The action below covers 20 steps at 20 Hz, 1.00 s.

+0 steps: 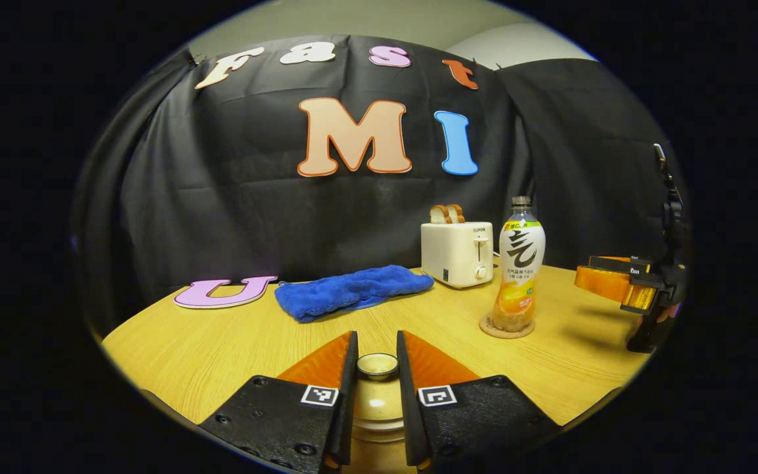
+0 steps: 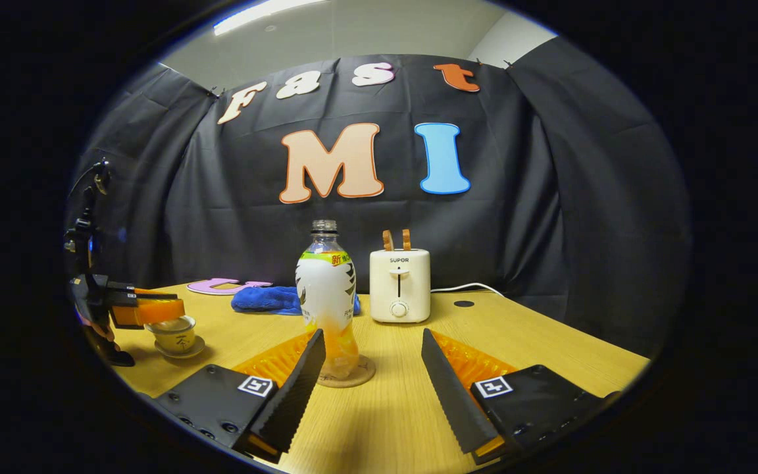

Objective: Open the teacup lid with one hand, grasp the water bottle and pour water into the teacup with the other hand; after pouring, place the water bottle on the coaster and then close the teacup lid.

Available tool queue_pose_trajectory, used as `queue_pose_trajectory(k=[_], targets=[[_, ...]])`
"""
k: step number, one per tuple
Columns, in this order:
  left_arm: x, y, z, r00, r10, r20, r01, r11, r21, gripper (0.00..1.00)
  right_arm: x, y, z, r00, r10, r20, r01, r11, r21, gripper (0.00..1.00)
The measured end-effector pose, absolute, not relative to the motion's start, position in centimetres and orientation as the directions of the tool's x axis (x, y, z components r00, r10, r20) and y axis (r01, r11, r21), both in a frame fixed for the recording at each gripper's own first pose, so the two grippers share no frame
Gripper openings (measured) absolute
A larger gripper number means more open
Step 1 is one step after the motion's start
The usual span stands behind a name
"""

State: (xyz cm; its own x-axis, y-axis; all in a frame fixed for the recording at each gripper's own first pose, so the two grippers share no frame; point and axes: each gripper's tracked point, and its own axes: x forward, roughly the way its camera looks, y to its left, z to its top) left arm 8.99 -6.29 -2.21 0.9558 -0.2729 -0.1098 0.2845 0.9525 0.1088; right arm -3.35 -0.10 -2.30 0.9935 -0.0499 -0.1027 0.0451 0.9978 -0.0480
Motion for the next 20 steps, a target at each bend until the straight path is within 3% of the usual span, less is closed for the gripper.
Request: queue_pose_trajectory(k=[5,6,8,9,10,12,19,20], targets=[[9.0,-6.3,-2.3,0.955,-0.271,-0.116,0.284,0.952,0.112,0.31,-3.3,-0.1,-2.3,0.993,-0.05,-0.103,0.045,0.998,-0.048,0.94],[9.0,-6.3,-2.2,0.956,-0.272,-0.114,0.284,0.952,0.11,0.37,-3.3,-0.1,-2.4,0.993,-0.05,-0.103,0.045,0.998,-0.048,0.9],[8.8,-6.3,-2.0,0.956,-0.276,-0.102,0.286,0.952,0.106,0.38,-3.2,-0.1,-2.3,0.993,-0.05,-0.102,0.045,0.998,-0.048,0.94],[8.7,-6.1,-1.7,0.956,-0.279,-0.088,0.287,0.953,0.1,0.47,-3.3,-0.1,-2.3,0.993,-0.05,-0.103,0.045,0.998,-0.048,0.94],[8.6,-5.9,-1.4,0.959,-0.277,-0.066,0.282,0.955,0.091,0.63,-3.3,-0.1,-2.3,0.993,-0.05,-0.103,0.045,0.998,-0.048,0.9],[8.3,-5.5,-0.7,0.962,-0.273,-0.016,0.274,0.959,0.068,0.95,-3.4,-0.1,-2.3,0.993,-0.05,-0.103,0.045,0.998,-0.048,0.94],[7.8,-4.0,-0.5,0.98,-0.2,0.004,0.199,0.978,0.064,0.97,-3.3,-0.1,-2.4,0.993,-0.05,-0.103,0.045,0.998,-0.048,0.94],[7.5,-3.4,-0.4,0.985,-0.173,0.009,0.172,0.983,0.064,0.97,-3.3,-0.1,-2.4,0.993,-0.05,-0.103,0.045,0.998,-0.048,0.99]])
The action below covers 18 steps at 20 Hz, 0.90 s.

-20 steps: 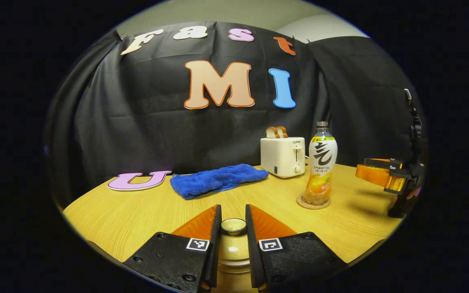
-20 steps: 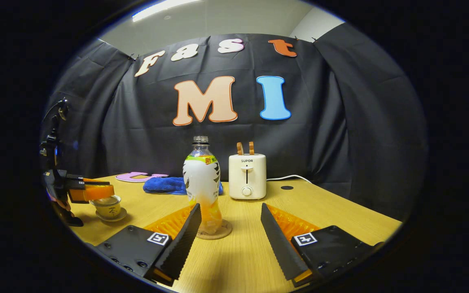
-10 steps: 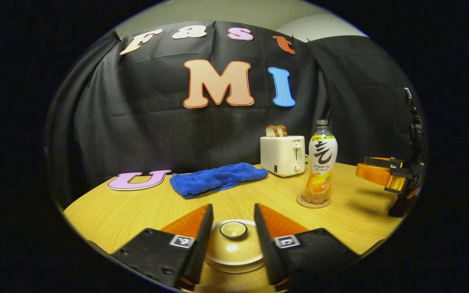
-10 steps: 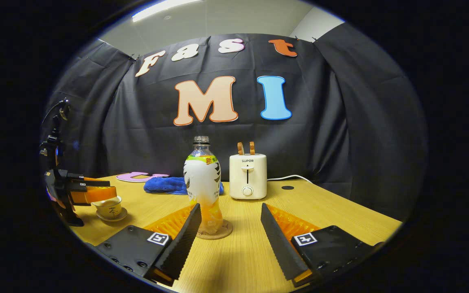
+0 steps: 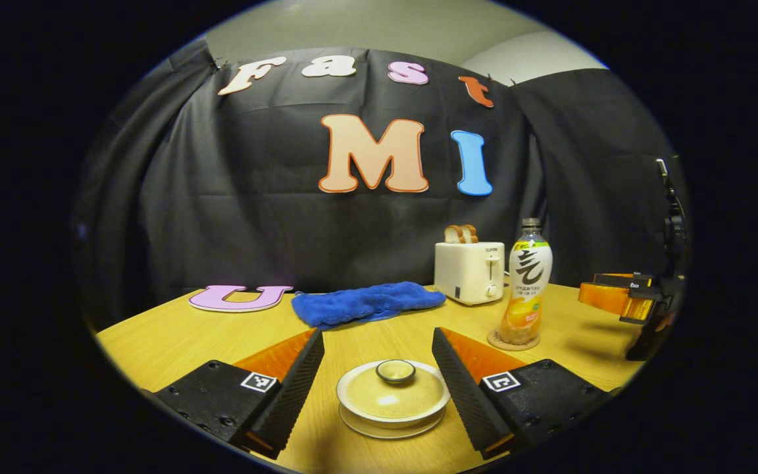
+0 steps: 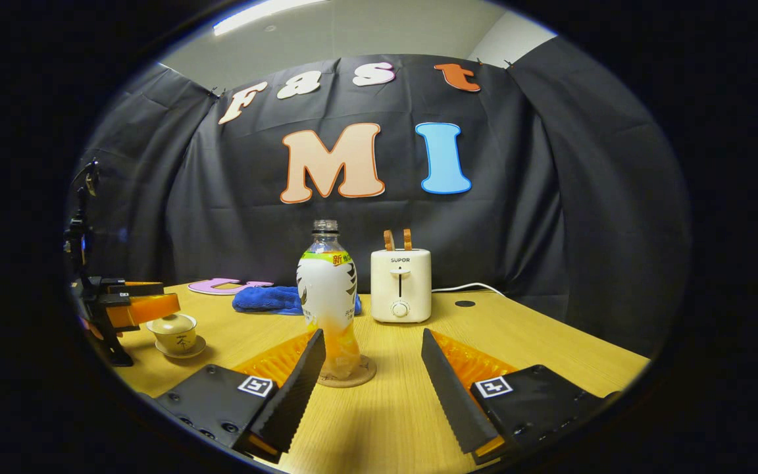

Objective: Open the teacup lid with one hand, grasp the water bottle and pour water into the teacup with the other hand; after pouring, place the water bottle on the coaster and then close the teacup lid.

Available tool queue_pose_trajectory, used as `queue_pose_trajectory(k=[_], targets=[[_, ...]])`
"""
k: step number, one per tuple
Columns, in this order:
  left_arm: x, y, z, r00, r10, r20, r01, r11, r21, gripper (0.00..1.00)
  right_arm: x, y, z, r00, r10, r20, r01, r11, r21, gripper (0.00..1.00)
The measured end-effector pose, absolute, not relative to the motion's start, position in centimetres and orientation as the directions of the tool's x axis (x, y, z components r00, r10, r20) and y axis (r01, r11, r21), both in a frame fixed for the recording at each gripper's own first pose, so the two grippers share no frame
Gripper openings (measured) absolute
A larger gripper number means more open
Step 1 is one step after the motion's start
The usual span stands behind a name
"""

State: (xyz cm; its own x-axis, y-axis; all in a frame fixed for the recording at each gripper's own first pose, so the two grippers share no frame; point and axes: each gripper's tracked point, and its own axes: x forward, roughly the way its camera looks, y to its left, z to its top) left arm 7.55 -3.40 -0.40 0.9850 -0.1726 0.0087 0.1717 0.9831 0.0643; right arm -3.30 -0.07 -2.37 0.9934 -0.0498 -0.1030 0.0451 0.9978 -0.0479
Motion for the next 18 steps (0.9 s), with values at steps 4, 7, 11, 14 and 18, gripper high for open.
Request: queue_pose_trajectory(k=[4,7,11,14,18], targets=[[6.1,-1.6,-0.3,0.997,-0.08,0.015,0.079,0.995,0.067,0.97,-3.3,-0.3,-2.4,0.993,-0.061,-0.101,0.057,0.997,-0.049,0.99],[5.0,0.6,-0.2,0.999,0.03,0.024,-0.032,0.997,0.068,0.94,-3.3,-1.1,-2.2,0.99,-0.102,-0.094,0.097,0.994,-0.054,0.9],[4.7,1.5,-0.1,0.994,0.102,0.024,-0.104,0.992,0.07,0.92,-3.4,-1.3,-2.2,0.989,-0.114,-0.093,0.109,0.992,-0.057,0.94],[4.2,3.3,-0.1,0.983,0.18,0.03,-0.181,0.981,0.071,0.92,-3.3,-1.5,-2.2,0.987,-0.131,-0.09,0.126,0.99,-0.059,0.94],[3.0,6.1,0.1,0.941,0.335,0.04,-0.337,0.939,0.071,0.92,-3.3,-2.2,-2.1,0.982,-0.168,-0.086,0.163,0.985,-0.063,0.9]])
